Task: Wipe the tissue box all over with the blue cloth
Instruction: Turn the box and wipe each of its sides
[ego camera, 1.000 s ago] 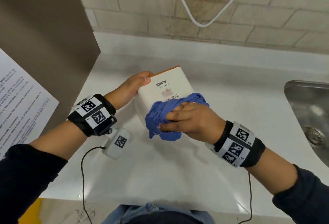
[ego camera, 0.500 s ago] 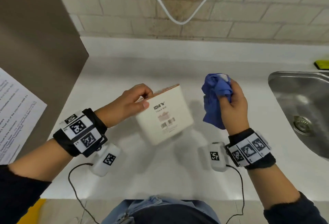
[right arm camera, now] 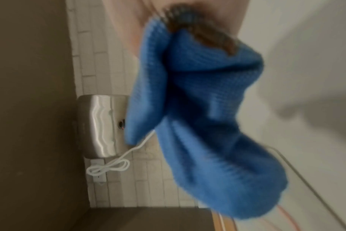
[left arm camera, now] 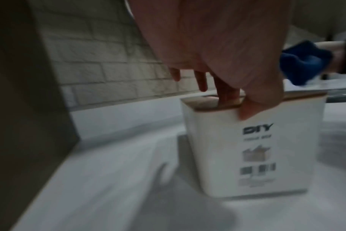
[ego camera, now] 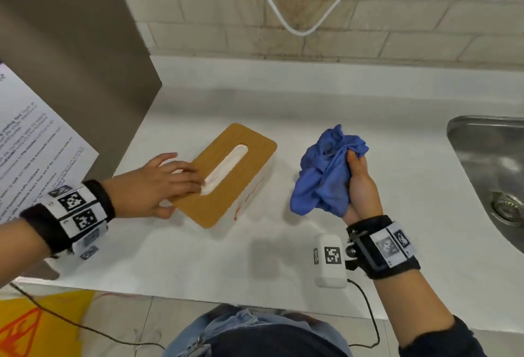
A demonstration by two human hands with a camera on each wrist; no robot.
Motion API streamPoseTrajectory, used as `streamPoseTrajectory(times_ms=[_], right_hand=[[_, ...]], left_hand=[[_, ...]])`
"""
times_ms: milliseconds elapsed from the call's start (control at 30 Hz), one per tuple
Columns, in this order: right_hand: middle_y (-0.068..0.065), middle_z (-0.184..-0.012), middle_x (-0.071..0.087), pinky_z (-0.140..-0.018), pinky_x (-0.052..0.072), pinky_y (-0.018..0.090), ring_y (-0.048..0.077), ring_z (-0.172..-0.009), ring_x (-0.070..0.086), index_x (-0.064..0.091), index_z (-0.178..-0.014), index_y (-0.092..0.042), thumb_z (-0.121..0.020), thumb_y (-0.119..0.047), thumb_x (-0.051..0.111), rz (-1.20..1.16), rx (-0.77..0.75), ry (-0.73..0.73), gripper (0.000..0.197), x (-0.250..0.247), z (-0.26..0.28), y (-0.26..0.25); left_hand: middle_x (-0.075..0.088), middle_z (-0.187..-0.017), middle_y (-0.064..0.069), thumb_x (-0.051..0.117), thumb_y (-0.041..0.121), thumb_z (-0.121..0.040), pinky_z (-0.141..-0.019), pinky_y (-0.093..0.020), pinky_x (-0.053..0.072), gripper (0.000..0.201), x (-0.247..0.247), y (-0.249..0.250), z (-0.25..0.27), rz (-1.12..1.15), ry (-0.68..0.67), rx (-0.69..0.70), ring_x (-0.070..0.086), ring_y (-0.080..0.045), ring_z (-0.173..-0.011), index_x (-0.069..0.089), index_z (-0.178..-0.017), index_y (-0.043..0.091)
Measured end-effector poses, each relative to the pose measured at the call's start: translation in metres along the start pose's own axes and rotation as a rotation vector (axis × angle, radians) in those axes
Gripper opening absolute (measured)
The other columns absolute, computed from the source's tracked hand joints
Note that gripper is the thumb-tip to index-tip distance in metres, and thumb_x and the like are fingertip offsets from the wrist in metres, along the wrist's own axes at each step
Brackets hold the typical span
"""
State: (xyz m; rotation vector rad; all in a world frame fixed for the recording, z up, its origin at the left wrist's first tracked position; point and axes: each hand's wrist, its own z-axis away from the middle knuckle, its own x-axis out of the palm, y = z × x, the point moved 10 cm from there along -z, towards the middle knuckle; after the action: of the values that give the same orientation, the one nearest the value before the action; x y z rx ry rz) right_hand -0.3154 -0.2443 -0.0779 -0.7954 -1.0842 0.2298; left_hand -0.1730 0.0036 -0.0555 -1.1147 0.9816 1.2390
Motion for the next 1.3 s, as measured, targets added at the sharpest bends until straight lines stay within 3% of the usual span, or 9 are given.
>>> streamPoseTrajectory(times_ms=[133, 267, 400, 567, 667, 767, 1000, 1200, 1300], right_hand=[[0.011, -0.082, 0.043, -0.07, 0.039, 0.037, 0.025, -0.071, 0.035, 0.05, -0.096, -0.017, -0.096, -0.04, 0.031, 0.025, 0.038, -0.129, 0.029, 0.034, 0.001, 0.011], [0.009, -0.099, 0.06, -0.078, 0.05, 0.037, 0.025, -0.09, 0.059, 0.067, -0.093, -0.026, -0.095, -0.042, 0.033, 0.022, 0.043, -0.059, 0.037, 0.034, -0.001, 0.026], [0.012, -0.118, 0.057, -0.099, 0.04, 0.047, 0.036, -0.115, 0.054, 0.053, -0.126, -0.018, -0.092, -0.047, 0.039, 0.045, 0.181, 0.084, 0.046, 0.018, -0.002, 0.057], [0.001, -0.123, 0.055, -0.076, 0.055, 0.031, 0.022, -0.097, 0.059, 0.049, -0.126, -0.023, -0.081, -0.007, 0.036, 0.052, 0.067, -0.063, 0.049, 0.038, 0.004, 0.047], [-0.009, -0.114, 0.052, -0.08, 0.049, 0.013, 0.012, -0.103, 0.054, 0.039, -0.132, -0.025, -0.091, -0.001, 0.042, 0.564, -0.198, 0.042, 0.048, 0.037, 0.001, 0.022], [-0.004, -0.131, 0.033, -0.095, 0.029, -0.001, 0.006, -0.117, 0.037, 0.036, -0.136, -0.018, -0.085, 0.006, 0.056, 1.092, -0.52, 0.116, 0.06, 0.056, 0.004, 0.007], [0.015, -0.145, 0.037, -0.111, 0.025, 0.04, 0.028, -0.132, 0.032, 0.035, -0.139, -0.017, -0.091, -0.008, 0.047, 1.371, -0.682, 0.137, 0.051, 0.085, -0.023, 0.043], [0.0, -0.144, 0.034, -0.116, -0.001, 0.021, 0.004, -0.136, 0.014, 0.031, -0.138, -0.025, -0.094, -0.013, 0.039, 1.407, -0.711, 0.009, 0.046, 0.115, -0.03, 0.066], [0.006, -0.144, 0.041, -0.116, -0.001, 0.021, 0.014, -0.137, 0.025, 0.041, -0.136, -0.017, -0.094, -0.011, 0.035, 1.425, -0.709, -0.094, 0.044, 0.138, -0.022, 0.091]], left_hand=[[0.035, -0.149, 0.007, 0.032, 0.056, -0.069, -0.111, -0.059, -0.002, 0.057, -0.005, -0.045, 0.024, 0.195, 0.056, -0.468, 0.016, -0.024, -0.141, 0.052, -0.12, 0.041], [0.002, -0.158, -0.003, 0.054, 0.083, -0.04, -0.11, -0.059, -0.012, 0.098, 0.037, -0.04, 0.029, 0.481, -0.017, -0.76, -0.003, -0.029, -0.145, 0.035, -0.123, 0.034], [0.008, -0.155, -0.015, 0.066, 0.068, -0.037, -0.111, -0.058, 0.013, 0.089, 0.046, -0.044, 0.027, 0.478, 0.062, -0.78, 0.011, -0.033, -0.138, 0.036, -0.112, 0.031], [0.048, -0.118, 0.001, 0.071, 0.059, -0.043, -0.092, -0.039, 0.038, 0.065, 0.038, -0.054, 0.026, 0.925, 0.223, -0.754, 0.045, -0.027, -0.11, 0.042, -0.096, 0.034], [0.055, -0.1, 0.004, 0.074, 0.045, -0.05, -0.081, -0.031, 0.041, 0.056, 0.048, -0.044, 0.022, 1.398, 0.198, -0.668, 0.053, -0.02, -0.097, 0.045, -0.094, 0.027], [0.054, -0.102, 0.001, 0.073, 0.04, -0.054, -0.085, -0.035, 0.039, 0.053, 0.05, -0.04, 0.016, 1.467, 0.149, -0.586, 0.052, -0.019, -0.099, 0.046, -0.096, 0.025], [0.056, -0.109, -0.002, 0.072, 0.035, -0.052, -0.084, -0.028, 0.04, 0.053, 0.054, -0.049, 0.004, 1.628, 0.175, -0.556, 0.053, -0.016, -0.102, 0.05, -0.1, 0.025], [0.069, -0.091, 0.013, 0.084, 0.036, -0.039, -0.069, -0.014, 0.045, 0.061, 0.062, -0.058, 0.004, 1.757, 0.206, -0.568, 0.061, -0.004, -0.09, 0.052, -0.09, 0.024], [0.062, -0.094, 0.005, 0.084, 0.039, -0.039, -0.071, -0.015, 0.044, 0.065, 0.063, -0.059, 0.004, 1.79, 0.216, -0.548, 0.057, -0.008, -0.09, 0.05, -0.091, 0.022]])
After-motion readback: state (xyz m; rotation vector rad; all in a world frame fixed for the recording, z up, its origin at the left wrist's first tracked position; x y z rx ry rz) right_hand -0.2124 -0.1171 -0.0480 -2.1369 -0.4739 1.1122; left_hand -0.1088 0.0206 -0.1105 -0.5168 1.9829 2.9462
